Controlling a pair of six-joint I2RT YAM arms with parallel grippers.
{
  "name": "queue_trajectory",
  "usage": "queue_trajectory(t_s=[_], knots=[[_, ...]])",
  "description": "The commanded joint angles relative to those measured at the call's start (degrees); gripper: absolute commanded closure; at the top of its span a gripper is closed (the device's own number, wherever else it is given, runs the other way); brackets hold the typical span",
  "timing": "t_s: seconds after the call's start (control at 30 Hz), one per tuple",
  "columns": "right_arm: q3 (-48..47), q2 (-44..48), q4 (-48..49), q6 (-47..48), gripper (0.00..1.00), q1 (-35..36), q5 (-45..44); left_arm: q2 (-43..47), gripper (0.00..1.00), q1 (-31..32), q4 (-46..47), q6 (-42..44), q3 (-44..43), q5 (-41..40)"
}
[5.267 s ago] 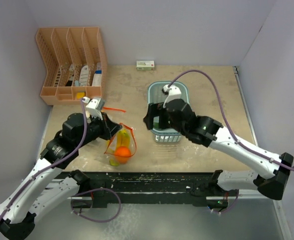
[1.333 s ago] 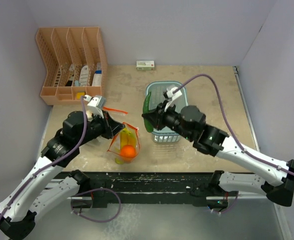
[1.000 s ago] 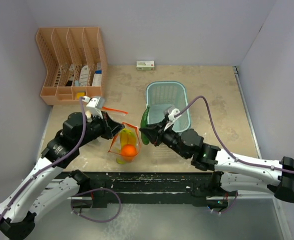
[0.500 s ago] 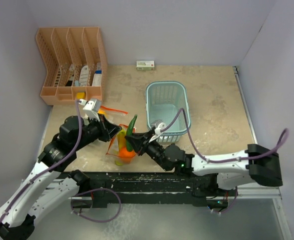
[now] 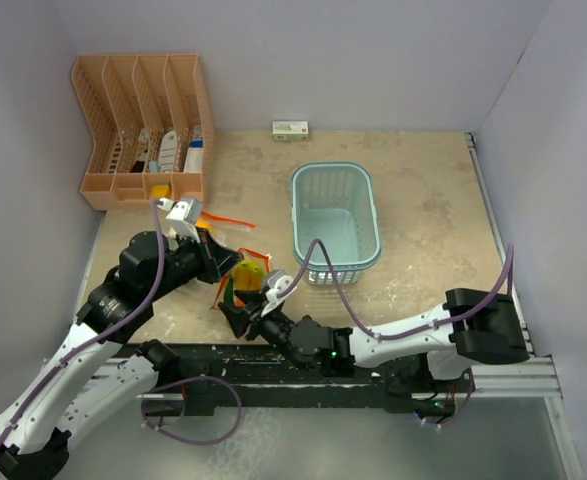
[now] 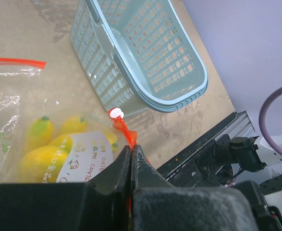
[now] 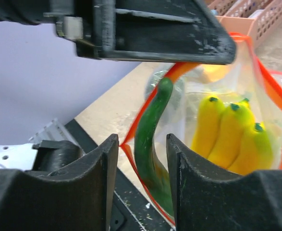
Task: Place the food in the zip-top bag and seal the zipper
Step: Place the fake vegetable in the zipper food storage bag.
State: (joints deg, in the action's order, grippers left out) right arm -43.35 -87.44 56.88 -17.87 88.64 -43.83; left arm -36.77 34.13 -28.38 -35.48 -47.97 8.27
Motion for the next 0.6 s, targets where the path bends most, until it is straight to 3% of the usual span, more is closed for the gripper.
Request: queue_trajectory(t_s=[0.0,0.1,0.13,0.27,0.4,0.57], knots=[[-4.59,0.32,-5.01,-1.06,0.49,1.38,-2.11,0.18,1.00,0.01,2.45,0.11,0.11,-0.15],[-4.94,1.55,-11.38,-3.71,0.23,1.48,-5.52,0.49,1.00,0.01,2.29,0.02,0.07,-0.01],[-4.74,2.47,-13.35,-4.58,0.21,1.47,-6.35,0.66,1.00,0.04,2.20,0.04,0.12,-0.02],[-1.84,9.94,-18.72,-7.51,0.18,1.85,-9.38,0.91,1.00,0.06,1.81,0.16,-0.14,-0.29],[-1.87,17.42,-35.25,-16.91,0.18,1.83,-13.80,0.89,1.00,0.01,1.66,0.23,-0.37,-0.02],[-3.68,19.89,-47.71,-27.01,0.22,1.80,-13.09,0.89,1.00,0.06,1.87,0.20,0.13,-0.11]])
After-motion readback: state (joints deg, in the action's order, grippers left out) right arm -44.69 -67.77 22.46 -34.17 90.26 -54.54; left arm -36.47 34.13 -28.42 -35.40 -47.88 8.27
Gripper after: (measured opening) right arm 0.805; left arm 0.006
